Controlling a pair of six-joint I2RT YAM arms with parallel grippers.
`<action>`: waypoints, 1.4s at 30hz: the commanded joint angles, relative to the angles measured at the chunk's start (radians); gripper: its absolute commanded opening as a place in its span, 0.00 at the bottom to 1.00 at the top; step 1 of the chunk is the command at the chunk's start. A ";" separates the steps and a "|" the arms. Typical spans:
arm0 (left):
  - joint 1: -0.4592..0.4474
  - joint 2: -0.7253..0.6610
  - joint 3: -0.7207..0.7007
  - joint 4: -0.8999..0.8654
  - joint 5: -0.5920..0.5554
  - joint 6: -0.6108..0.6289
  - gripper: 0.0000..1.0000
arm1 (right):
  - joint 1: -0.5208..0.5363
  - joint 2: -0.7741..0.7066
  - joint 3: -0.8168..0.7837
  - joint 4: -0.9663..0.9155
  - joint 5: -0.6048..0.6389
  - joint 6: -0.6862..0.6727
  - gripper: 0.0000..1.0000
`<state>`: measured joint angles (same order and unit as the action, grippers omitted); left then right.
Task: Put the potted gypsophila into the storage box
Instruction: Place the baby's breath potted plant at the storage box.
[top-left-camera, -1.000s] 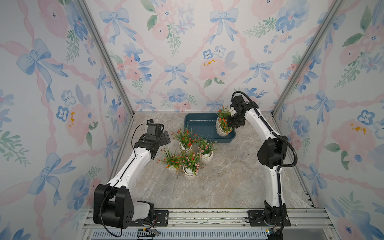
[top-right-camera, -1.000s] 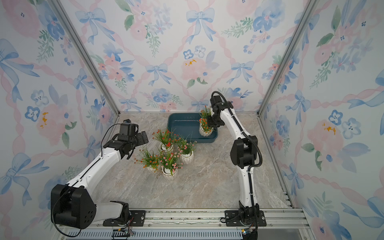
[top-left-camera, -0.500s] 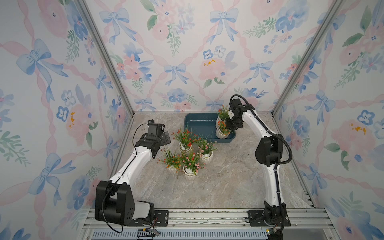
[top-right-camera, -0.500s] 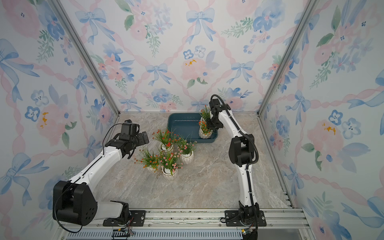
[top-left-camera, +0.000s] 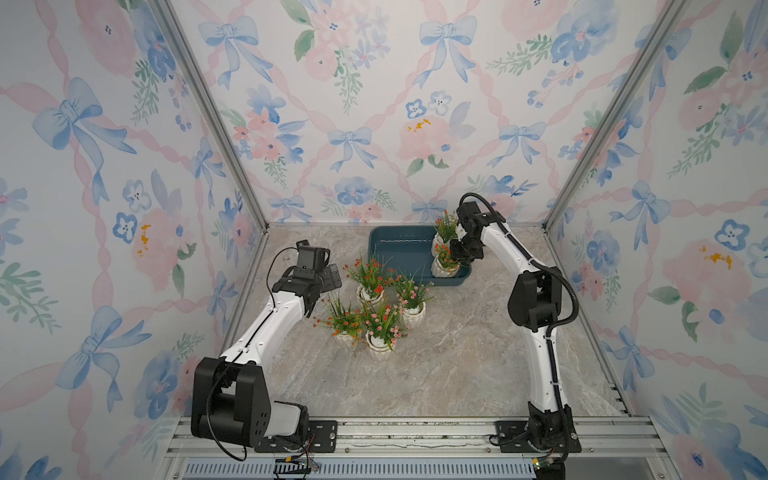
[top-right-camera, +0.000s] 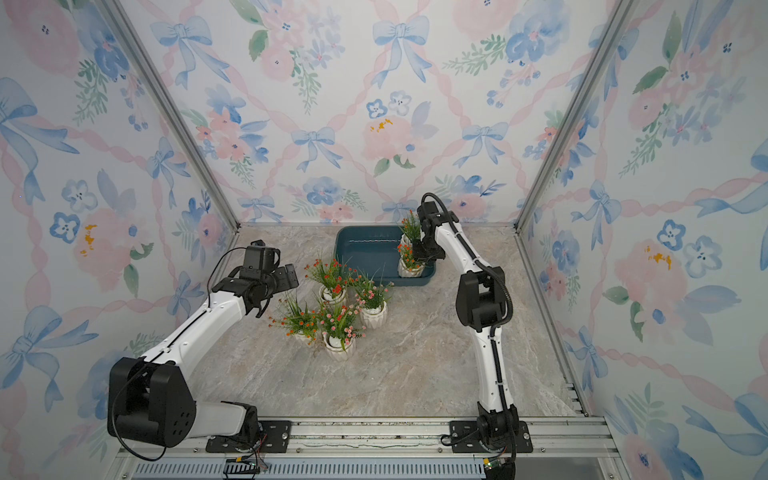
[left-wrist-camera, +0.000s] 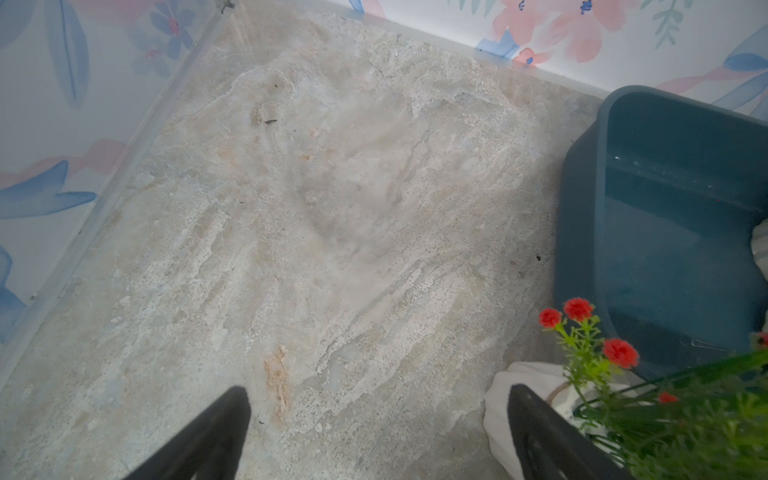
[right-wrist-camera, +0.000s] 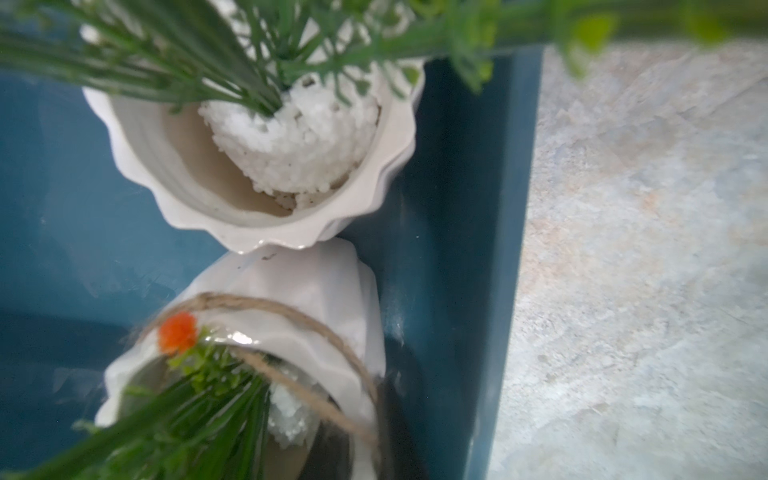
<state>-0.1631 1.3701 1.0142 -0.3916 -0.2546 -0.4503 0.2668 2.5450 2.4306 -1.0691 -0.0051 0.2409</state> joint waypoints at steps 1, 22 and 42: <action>0.005 0.004 0.025 -0.011 -0.009 0.007 0.98 | -0.014 0.008 -0.024 0.050 0.037 0.023 0.03; 0.007 0.003 0.040 -0.011 0.008 0.002 0.98 | -0.010 -0.078 -0.041 0.126 0.011 0.031 0.36; 0.016 -0.134 -0.004 -0.015 -0.006 0.034 0.98 | 0.058 -0.574 -0.447 0.165 0.178 -0.089 0.97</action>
<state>-0.1589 1.2682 1.0275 -0.3916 -0.2539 -0.4458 0.2955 2.0087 2.0686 -0.9085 0.1345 0.1921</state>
